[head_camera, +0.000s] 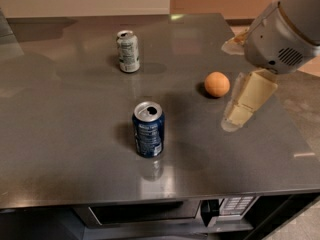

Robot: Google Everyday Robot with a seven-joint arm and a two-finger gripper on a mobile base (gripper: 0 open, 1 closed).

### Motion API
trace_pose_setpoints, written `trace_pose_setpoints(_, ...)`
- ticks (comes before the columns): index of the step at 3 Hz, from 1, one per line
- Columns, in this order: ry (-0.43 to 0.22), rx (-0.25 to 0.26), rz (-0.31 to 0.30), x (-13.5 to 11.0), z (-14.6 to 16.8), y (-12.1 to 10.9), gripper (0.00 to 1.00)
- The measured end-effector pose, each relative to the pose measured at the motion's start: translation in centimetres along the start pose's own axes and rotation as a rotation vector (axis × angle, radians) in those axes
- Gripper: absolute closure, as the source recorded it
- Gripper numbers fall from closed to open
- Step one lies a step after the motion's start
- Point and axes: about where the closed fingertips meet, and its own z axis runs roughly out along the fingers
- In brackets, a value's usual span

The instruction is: Knock pepsi can over

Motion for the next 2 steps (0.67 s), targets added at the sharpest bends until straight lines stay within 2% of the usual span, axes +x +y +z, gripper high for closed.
trace_pose_setpoints(1,-0.082,-0.050,-0.069,-3.6,2.6,1.6,0.00)
trace_pose_setpoints(2,-0.145,-0.108,-0.112,-6.5,5.5,3.3,0.00)
